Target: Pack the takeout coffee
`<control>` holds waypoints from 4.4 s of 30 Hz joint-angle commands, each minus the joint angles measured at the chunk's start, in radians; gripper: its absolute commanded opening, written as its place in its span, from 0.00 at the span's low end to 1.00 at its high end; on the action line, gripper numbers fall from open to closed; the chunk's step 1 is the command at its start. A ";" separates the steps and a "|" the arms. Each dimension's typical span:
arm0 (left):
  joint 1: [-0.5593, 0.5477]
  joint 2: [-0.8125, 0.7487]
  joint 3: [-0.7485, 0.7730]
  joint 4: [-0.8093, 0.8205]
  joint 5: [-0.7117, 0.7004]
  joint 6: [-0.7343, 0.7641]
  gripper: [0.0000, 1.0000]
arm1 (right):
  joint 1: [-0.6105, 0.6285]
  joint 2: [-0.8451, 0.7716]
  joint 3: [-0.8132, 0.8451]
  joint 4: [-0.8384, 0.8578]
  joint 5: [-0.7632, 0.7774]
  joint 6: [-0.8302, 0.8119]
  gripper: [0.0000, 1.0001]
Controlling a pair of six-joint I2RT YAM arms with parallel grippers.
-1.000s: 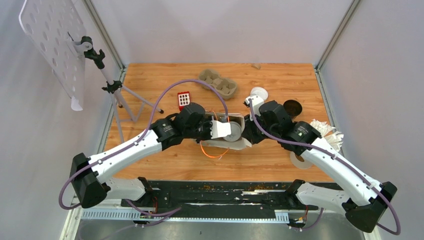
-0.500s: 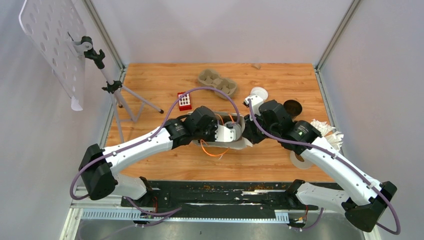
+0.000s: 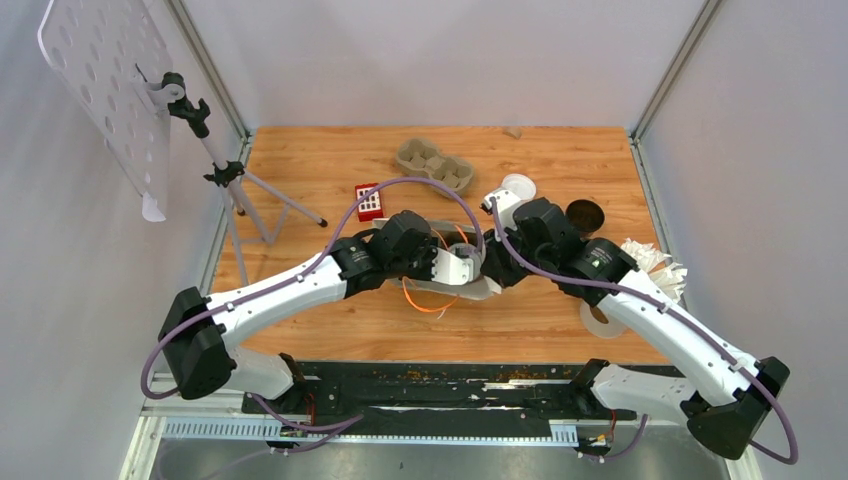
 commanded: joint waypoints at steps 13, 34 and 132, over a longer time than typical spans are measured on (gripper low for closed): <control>-0.128 -0.072 -0.096 0.136 0.037 -0.092 0.02 | -0.001 -0.148 -0.057 0.012 0.002 -0.095 0.00; -0.153 0.069 -0.057 0.157 -0.061 0.043 0.00 | 0.011 -0.190 -0.156 0.048 0.006 -0.145 0.00; -0.065 -0.007 0.113 -0.044 0.055 -0.045 0.01 | 0.009 -0.089 -0.031 0.035 0.047 -0.083 0.00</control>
